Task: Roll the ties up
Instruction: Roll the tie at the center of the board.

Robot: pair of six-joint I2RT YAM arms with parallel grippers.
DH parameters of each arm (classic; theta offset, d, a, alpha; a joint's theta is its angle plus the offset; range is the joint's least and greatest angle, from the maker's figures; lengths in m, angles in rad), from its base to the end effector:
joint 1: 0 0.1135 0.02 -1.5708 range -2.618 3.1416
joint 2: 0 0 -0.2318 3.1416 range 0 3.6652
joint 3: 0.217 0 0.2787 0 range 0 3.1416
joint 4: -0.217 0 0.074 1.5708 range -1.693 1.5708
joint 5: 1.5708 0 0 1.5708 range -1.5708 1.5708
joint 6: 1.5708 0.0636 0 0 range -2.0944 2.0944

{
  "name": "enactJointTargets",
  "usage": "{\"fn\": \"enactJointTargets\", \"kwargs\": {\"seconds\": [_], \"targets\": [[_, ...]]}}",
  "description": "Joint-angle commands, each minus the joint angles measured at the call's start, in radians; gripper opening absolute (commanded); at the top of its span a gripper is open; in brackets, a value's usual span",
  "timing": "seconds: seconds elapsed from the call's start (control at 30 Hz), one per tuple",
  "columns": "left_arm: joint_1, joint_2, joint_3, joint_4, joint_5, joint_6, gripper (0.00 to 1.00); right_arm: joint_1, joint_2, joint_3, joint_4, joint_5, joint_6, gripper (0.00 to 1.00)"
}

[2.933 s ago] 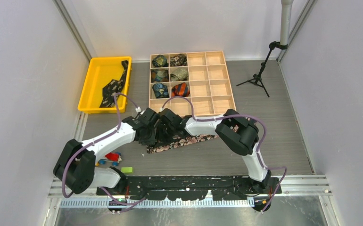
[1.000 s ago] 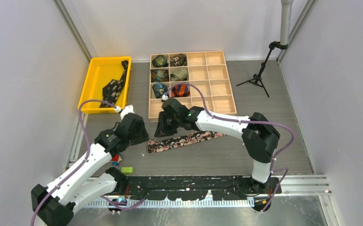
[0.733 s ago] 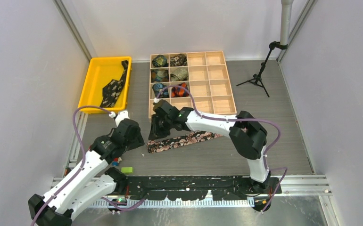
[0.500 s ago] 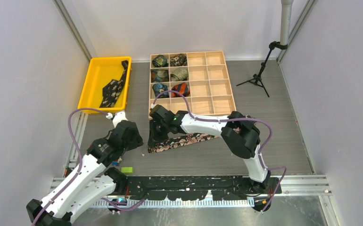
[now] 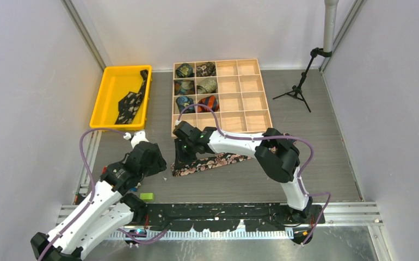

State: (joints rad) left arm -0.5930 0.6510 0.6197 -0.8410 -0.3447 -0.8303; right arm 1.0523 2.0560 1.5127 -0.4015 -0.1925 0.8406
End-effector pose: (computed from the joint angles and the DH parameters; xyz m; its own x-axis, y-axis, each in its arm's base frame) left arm 0.1742 -0.0915 0.2029 -0.6837 -0.3770 -0.6249 -0.2355 0.9244 -0.3001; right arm 0.2234 0.4160 0.1187 -0.9444 -0.1796 -0.2753 -0.3065 0.7839 0.5399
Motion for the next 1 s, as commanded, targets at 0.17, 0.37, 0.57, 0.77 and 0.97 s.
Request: {"fn": "enactJointTargets", "kwargs": {"seconds": [0.17,0.37,0.57,0.77,0.97], "targets": [[0.005,0.041,-0.037,0.122,0.109,0.043,0.53,-0.015,-0.02,-0.018,-0.017,0.042,-0.034,0.16],[0.005,0.062,-0.073,0.18,0.155,0.072,0.53,-0.02,-0.01,-0.039,-0.013,0.047,-0.038,0.16],[0.006,0.084,-0.12,0.252,0.2,0.078,0.54,-0.03,-0.009,-0.076,0.01,0.046,-0.035,0.15],[0.007,0.144,-0.157,0.352,0.261,0.087,0.6,-0.043,0.0,-0.104,0.036,0.035,-0.029,0.15],[0.033,0.208,-0.163,0.408,0.282,0.1,0.6,-0.049,0.007,-0.103,0.047,0.024,-0.026,0.15]]}}
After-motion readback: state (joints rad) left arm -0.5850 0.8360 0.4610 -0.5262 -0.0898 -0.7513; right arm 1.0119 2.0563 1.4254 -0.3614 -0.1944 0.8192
